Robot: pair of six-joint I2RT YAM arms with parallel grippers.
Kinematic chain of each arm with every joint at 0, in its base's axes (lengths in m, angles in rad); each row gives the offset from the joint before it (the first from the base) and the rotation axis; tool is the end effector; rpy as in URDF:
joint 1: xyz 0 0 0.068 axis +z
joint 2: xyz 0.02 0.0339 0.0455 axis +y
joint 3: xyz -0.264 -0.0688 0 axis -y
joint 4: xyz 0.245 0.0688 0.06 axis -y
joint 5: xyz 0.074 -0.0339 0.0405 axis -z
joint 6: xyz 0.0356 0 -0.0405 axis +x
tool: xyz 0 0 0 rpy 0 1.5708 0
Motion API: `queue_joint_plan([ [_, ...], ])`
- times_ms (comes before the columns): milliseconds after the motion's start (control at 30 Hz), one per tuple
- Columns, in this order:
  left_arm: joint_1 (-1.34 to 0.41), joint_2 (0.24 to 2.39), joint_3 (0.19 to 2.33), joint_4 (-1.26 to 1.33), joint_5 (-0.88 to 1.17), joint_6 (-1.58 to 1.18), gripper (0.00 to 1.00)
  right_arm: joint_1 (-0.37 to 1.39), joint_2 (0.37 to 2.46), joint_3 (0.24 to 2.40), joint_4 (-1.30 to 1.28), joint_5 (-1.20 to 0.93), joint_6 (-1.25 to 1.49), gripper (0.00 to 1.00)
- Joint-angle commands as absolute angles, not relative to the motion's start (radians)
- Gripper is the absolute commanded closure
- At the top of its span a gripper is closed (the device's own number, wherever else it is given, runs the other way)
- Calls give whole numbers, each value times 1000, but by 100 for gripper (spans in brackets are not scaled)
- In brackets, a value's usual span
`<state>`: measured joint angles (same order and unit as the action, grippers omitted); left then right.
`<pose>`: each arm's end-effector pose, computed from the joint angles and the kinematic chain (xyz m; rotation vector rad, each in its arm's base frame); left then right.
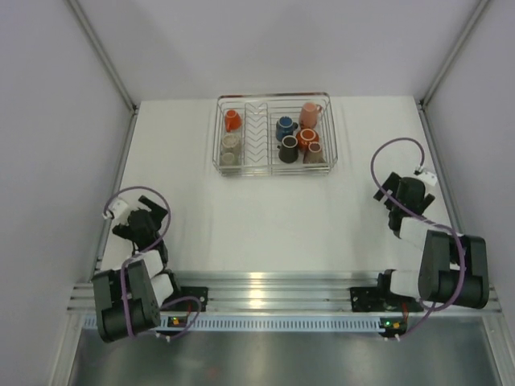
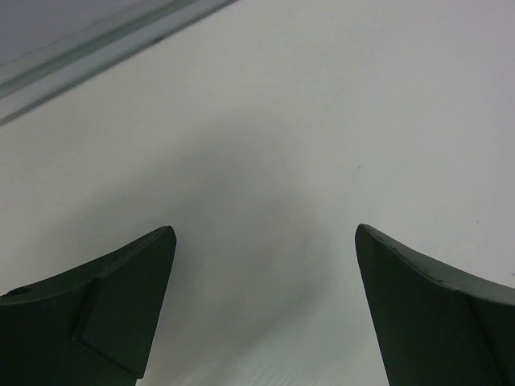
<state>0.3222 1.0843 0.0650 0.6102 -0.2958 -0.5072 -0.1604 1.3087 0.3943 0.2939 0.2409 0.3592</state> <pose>0.1629 0.0653 0.1266 -0.9630 1.7129 0.1716 0.2326 -0.0462 0.1479 0.6882 2.0630 -0.1506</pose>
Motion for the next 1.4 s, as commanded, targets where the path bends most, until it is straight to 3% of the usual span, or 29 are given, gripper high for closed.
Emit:
queue_joint_plan([
  [0,304,1135,44,1009,-337,-454,1,-170,1223,315,637,317,364,1],
  [200,255,1440,117,1272,-236,-428,1,-167,1128,146,882,347,342,1],
  [300,249,1373,104,1190,-229,-439,1,-169,1120,68,1060,341,336,1],
  [500,88,1425,117,1290,-356,-250,1,-167,1300,-37,1487,312,311,1],
  [600,11,1457,135,1302,-296,-164,1,-160,1443,-68,1702,213,244,1],
  [700,-15,1610,152,1474,-291,-106,1,-130,1430,-49,1680,195,212,1],
  [833,-46,1554,268,1160,-302,-118,1,-108,1520,-23,1710,146,144,1],
  [933,-52,1569,285,1150,-311,-101,1,-51,1427,111,1392,190,89,1],
  [1067,-52,1571,287,1150,-313,-101,1,32,1439,215,1220,193,28,0],
  [1367,-52,1566,284,1150,-311,-100,1,43,1450,250,1172,166,11,1],
])
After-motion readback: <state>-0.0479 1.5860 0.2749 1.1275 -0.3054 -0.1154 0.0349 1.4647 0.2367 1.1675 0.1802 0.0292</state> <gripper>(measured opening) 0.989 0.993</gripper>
